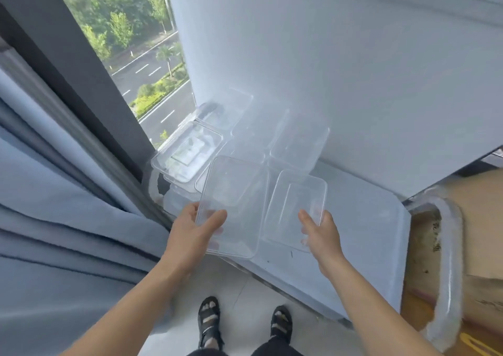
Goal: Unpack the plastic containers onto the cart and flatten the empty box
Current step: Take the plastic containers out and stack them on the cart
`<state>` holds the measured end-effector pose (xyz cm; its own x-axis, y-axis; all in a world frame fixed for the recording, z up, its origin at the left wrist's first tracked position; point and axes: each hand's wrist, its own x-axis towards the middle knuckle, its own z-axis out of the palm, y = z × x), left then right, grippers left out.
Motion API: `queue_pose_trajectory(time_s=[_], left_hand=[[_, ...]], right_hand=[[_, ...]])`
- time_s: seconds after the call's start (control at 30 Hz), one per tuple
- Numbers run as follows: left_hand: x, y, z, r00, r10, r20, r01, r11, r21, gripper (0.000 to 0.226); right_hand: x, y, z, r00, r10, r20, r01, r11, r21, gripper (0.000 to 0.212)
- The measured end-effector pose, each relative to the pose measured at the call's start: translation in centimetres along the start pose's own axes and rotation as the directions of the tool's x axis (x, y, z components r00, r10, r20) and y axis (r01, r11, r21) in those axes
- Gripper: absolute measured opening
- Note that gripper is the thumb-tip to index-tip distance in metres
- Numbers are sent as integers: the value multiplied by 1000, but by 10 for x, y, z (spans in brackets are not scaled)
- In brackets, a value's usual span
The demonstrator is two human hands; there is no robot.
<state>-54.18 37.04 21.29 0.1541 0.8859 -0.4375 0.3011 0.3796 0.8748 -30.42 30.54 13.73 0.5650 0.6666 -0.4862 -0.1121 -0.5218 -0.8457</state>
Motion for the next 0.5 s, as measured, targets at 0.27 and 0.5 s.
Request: queue_pose_trajectory(time_s=[0.27, 0.5], left_hand=[[49, 8, -29, 993, 7, 120, -12, 999, 41, 44], [61, 8, -27, 988, -16, 152, 8, 998, 57, 58]], right_hand=[[25, 4, 47, 988, 123, -95, -128, 991, -45, 31], [36, 13, 61, 978, 148, -145, -162, 982, -92, 40]])
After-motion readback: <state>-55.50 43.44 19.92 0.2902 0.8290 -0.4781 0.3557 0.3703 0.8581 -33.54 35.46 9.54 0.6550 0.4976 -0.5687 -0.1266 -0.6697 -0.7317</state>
